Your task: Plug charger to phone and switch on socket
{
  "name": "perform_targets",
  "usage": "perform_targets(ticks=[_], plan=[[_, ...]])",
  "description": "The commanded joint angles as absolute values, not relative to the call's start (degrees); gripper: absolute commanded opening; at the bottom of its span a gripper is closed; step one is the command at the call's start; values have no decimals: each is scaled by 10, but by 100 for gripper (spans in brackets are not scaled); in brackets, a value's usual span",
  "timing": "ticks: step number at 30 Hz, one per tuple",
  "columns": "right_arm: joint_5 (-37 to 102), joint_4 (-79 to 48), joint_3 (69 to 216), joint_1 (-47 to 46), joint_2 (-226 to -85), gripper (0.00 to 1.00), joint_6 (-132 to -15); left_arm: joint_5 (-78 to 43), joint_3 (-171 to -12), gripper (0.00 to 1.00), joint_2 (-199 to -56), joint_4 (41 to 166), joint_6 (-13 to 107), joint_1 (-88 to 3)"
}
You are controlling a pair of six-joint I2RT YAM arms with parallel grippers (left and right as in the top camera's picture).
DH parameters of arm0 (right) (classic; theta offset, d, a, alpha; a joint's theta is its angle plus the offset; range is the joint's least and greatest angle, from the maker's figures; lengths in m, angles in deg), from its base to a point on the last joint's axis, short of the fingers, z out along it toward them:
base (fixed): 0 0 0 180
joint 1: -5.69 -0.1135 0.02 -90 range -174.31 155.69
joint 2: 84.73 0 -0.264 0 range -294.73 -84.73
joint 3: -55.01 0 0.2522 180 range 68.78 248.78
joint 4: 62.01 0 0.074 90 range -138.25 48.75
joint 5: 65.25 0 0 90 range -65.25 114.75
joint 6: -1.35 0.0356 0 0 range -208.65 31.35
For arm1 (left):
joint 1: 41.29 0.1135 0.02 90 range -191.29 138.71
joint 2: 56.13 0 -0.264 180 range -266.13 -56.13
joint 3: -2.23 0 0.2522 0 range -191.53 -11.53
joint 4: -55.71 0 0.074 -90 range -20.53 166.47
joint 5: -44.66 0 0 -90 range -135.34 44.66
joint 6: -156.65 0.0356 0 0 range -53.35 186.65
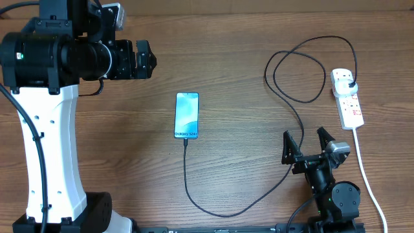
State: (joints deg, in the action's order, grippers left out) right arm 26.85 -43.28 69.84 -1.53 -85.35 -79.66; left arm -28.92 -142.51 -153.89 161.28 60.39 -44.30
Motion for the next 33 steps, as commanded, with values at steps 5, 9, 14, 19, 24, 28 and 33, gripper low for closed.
perform_targets(ticks=[5, 9, 14, 19, 24, 28, 33], plan=[[269, -436, 692, -19, -849, 100, -793, -293, -1429, 100, -1535, 1614, 602, -451], [269, -436, 692, -19, -849, 100, -793, -292, -1426, 100, -1521, 1613, 602, -451], [269, -436, 692, -19, -849, 100, -793, -322, -1356, 100, -1463, 1589, 611, -451], [269, -436, 692, -19, -849, 100, -793, -339, -1228, 100, -1370, 1551, 611, -451], [269, -436, 692, -19, -849, 100, -793, -340, -1100, 100, -1269, 1487, 612, -450], [269, -436, 692, -19, -849, 100, -793, -339, -996, 100, -1187, 1435, 611, -450], [269, -436, 692, -19, -849, 100, -793, -340, -845, 100, -1074, 1341, 611, -450]])
